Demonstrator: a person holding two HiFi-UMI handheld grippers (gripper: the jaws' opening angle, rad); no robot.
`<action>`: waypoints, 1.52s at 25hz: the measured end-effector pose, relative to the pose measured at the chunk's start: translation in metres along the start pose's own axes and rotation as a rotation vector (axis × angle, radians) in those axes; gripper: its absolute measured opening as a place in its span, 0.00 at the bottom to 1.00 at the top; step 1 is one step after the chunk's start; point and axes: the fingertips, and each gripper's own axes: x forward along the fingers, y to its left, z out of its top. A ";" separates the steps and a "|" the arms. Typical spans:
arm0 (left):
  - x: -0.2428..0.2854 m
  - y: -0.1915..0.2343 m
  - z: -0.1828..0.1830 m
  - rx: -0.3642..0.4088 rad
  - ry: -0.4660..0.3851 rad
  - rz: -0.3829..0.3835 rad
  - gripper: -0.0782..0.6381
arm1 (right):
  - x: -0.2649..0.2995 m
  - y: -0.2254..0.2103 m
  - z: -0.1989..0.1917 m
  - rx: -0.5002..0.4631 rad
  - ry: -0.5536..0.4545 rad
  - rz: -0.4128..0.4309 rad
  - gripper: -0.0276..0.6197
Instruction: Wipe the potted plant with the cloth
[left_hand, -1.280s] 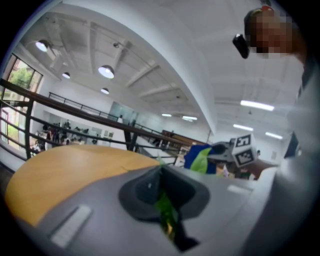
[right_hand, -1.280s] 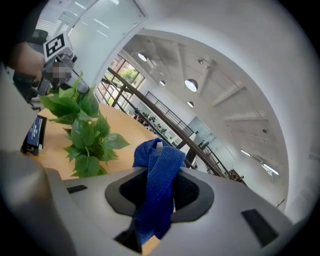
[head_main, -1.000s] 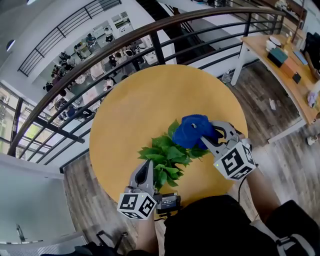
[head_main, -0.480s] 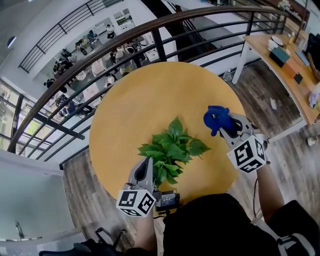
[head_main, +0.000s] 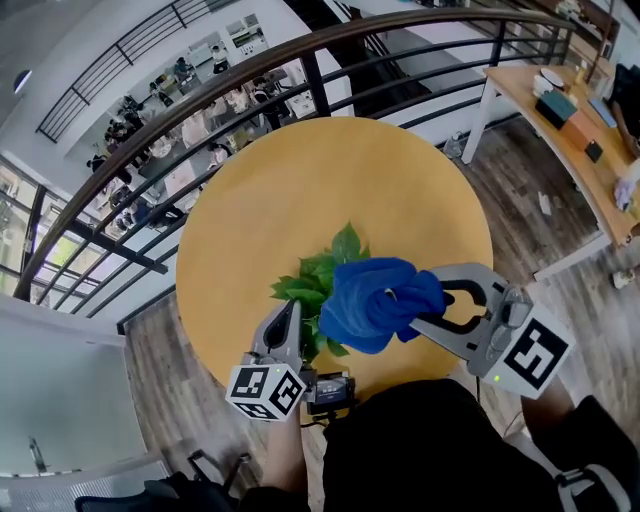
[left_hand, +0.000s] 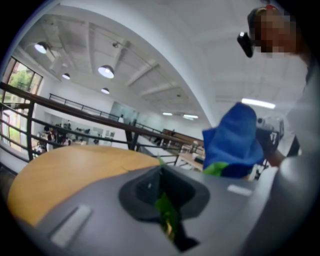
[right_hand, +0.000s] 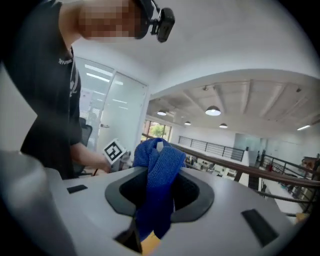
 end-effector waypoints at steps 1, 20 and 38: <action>0.000 -0.001 0.000 0.000 -0.001 -0.001 0.11 | 0.003 0.012 -0.025 0.033 0.093 0.037 0.23; -0.004 0.002 -0.006 -0.009 0.004 -0.007 0.11 | -0.034 0.049 0.002 -0.083 0.034 0.212 0.23; -0.006 0.003 -0.008 -0.015 0.001 0.003 0.11 | -0.035 0.009 -0.187 0.200 0.466 -0.037 0.23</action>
